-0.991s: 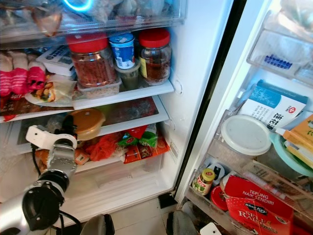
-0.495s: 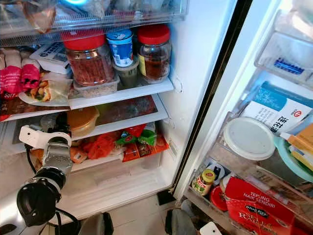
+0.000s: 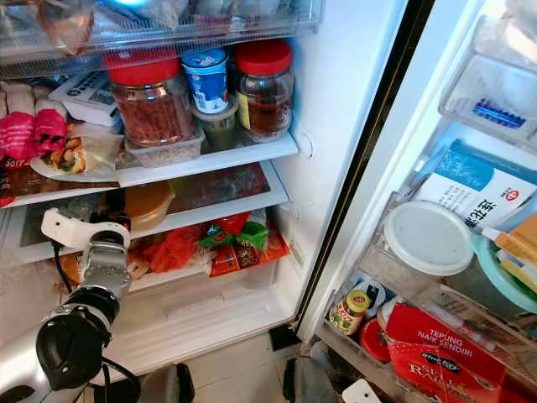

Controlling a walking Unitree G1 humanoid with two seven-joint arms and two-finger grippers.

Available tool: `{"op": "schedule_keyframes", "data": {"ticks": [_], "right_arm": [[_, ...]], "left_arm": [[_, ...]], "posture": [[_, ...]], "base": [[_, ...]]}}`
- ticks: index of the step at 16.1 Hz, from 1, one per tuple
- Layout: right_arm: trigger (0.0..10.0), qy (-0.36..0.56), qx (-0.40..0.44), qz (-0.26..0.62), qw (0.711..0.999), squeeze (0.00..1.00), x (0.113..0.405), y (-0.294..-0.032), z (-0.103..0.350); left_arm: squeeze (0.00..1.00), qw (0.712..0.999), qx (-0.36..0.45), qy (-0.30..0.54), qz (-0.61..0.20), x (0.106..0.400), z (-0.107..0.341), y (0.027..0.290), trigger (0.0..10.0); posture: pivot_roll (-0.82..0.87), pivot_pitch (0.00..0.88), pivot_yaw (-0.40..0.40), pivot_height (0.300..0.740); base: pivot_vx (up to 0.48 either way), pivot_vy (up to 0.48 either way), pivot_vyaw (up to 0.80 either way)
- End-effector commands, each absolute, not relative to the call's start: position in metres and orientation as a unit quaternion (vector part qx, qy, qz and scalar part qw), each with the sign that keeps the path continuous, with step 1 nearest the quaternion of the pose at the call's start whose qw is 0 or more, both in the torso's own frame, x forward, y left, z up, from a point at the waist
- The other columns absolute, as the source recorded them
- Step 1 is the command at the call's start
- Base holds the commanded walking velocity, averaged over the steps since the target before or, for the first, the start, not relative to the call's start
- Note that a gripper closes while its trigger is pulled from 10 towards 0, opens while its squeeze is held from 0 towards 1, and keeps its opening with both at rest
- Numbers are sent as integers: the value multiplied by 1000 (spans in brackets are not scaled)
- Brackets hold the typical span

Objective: Restocking fridge

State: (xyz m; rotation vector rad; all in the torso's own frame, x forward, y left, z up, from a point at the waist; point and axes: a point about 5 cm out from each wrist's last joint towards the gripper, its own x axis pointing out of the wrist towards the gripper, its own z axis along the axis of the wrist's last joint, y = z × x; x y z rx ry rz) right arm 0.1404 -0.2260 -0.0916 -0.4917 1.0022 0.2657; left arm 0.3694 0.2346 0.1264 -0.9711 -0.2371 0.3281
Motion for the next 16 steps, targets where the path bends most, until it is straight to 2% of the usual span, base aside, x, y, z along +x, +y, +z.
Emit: {"op": "schedule_keyframes", "data": {"ticks": [1,5,6,15,16], "right_arm": [[10000,502,-233,129,823,0,125,-229,-97],[10000,497,-231,129,826,0,129,-227,-96],[10000,496,-231,130,827,0,131,-226,-96],[10000,494,-231,131,828,0,135,-225,-95],[10000,493,-231,130,828,0,136,-225,-95]], "left_arm": [[1000,869,-455,-124,152,368,128,237,10000],[1000,870,-451,-144,139,365,130,240,10000],[0,875,-444,-141,132,361,126,238,10000],[0,885,-433,-135,102,341,115,230,10000],[0,890,-431,-126,83,330,109,226,10000]], "posture": [[-168,103,-52,619],[-151,91,-46,619],[-143,84,-43,619],[-130,73,-41,619],[-118,60,-35,619]], "base": [[0,0,0],[0,0,0],[0,0,0],[0,0,0],[0,0,0]]}}
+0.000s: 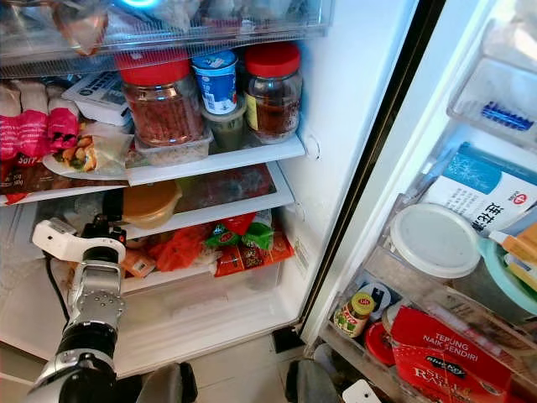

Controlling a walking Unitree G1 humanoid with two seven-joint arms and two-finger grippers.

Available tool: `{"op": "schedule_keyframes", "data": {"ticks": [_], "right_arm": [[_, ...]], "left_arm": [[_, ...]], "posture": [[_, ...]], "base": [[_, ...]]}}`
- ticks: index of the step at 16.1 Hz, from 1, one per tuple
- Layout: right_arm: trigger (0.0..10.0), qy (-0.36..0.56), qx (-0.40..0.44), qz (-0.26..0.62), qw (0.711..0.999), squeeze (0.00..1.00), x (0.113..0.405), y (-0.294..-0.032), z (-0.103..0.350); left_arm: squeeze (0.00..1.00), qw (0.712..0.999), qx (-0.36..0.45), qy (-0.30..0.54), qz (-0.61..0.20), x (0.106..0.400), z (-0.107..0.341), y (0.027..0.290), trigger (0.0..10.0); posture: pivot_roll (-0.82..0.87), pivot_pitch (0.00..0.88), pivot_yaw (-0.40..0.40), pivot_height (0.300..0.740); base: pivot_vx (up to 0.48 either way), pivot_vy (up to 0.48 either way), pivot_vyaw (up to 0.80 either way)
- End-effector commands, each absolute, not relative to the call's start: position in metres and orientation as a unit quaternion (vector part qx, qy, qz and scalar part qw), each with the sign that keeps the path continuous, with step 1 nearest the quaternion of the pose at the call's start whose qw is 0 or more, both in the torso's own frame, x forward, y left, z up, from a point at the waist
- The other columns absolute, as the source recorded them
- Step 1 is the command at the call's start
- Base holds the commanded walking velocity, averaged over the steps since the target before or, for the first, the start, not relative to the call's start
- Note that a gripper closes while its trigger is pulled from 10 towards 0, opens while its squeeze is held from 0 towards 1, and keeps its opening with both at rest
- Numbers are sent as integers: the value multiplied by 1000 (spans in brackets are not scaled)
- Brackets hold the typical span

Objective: Restocking fridge

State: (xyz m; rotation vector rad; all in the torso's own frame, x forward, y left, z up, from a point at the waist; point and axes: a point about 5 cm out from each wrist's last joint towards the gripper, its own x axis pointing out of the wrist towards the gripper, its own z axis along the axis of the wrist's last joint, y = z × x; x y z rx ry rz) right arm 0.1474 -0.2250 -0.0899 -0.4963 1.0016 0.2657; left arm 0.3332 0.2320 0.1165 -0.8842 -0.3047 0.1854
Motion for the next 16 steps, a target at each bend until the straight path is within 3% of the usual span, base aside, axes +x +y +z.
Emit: {"op": "schedule_keyframes", "data": {"ticks": [1,7,16], "right_arm": [[10000,492,-232,129,829,0,138,-224,-94],[10000,491,-232,129,830,0,139,-223,-94],[10000,491,-232,125,830,0,139,-223,-94]], "left_arm": [[0,895,-427,-113,64,319,102,222,10000],[0,903,-427,-51,13,296,87,198,10000],[0,898,-437,-42,-29,336,103,185,10000]], "posture": [[-116,59,-35,619],[-107,54,-30,619],[-126,48,-26,619]], "base": [[0,0,0],[0,0,0],[0,0,0]]}}
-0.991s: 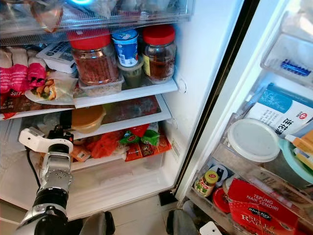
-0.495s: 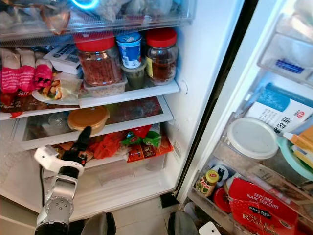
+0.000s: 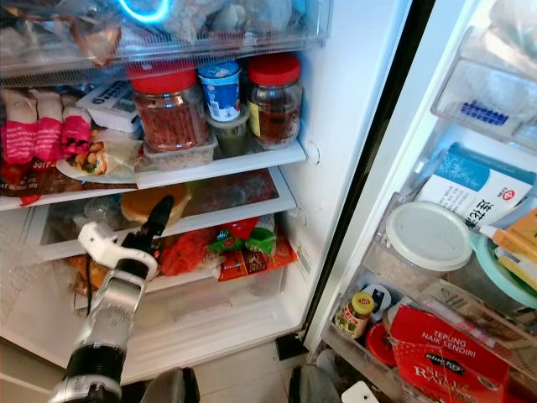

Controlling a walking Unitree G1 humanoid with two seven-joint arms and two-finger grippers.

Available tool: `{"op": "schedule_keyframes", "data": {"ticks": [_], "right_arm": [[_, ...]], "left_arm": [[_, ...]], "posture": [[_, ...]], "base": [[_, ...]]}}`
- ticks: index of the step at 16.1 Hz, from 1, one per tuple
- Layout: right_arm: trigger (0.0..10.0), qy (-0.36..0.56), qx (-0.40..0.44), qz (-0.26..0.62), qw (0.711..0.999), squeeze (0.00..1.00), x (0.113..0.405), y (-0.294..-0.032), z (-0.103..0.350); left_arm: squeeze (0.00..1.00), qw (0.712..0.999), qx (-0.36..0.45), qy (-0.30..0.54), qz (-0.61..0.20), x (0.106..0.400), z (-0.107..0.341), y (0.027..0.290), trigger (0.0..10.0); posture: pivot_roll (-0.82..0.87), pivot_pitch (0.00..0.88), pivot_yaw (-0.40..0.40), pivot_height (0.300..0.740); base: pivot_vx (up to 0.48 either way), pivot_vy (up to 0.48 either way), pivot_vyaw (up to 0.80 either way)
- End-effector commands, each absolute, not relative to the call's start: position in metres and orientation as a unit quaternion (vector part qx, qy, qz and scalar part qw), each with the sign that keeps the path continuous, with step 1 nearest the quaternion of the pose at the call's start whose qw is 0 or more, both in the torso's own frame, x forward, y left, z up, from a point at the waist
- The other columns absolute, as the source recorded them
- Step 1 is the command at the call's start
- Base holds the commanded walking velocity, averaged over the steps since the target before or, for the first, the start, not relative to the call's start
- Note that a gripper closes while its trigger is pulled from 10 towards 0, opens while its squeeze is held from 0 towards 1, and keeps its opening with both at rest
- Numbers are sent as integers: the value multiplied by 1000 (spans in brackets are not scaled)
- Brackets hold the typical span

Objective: Restocking fridge

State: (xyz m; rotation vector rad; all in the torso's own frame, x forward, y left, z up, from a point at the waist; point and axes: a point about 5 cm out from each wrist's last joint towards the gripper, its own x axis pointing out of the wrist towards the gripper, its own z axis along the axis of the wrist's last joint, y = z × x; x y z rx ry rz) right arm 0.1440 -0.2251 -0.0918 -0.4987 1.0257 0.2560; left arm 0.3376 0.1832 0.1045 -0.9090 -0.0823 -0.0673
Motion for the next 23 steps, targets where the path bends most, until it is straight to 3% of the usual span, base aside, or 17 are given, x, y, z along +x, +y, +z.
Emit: {"op": "schedule_keyframes", "data": {"ticks": [1,7,13,16,19,20,22,23], "right_arm": [[10000,492,-232,126,830,0,139,-224,-94],[10000,491,-233,126,830,0,140,-223,-94],[10000,492,-229,123,831,0,140,-222,-94],[10000,492,-227,124,831,0,139,-222,-94],[10000,493,-224,125,831,0,139,-219,-95],[10000,493,-221,124,832,0,138,-219,-95],[10000,494,-213,118,835,0,138,-217,-96],[10000,495,-211,116,835,0,138,-216,-96]], "left_arm": [[0,897,-439,-38,-30,341,103,184,10000],[0,909,-415,-20,-29,351,96,185,10000],[0,963,-238,-58,-117,311,106,173,10000],[0,979,-151,-64,-118,291,113,172,10000],[0,999,-18,28,-1,268,74,203,10000],[0,998,-6,59,20,262,59,212,10000],[0,983,98,149,36,244,20,228,10000],[0,981,96,165,36,240,13,230,10000]], "posture": [[-131,49,-28,619],[-125,48,-28,619],[-102,49,-18,619],[-90,43,-9,619],[-71,30,5,619],[-68,27,10,619],[-73,11,26,619],[-76,7,27,619]], "base": [[0,0,0],[0,0,0],[0,0,0],[0,0,0],[0,0,0],[0,0,0],[0,0,0],[0,0,0]]}}
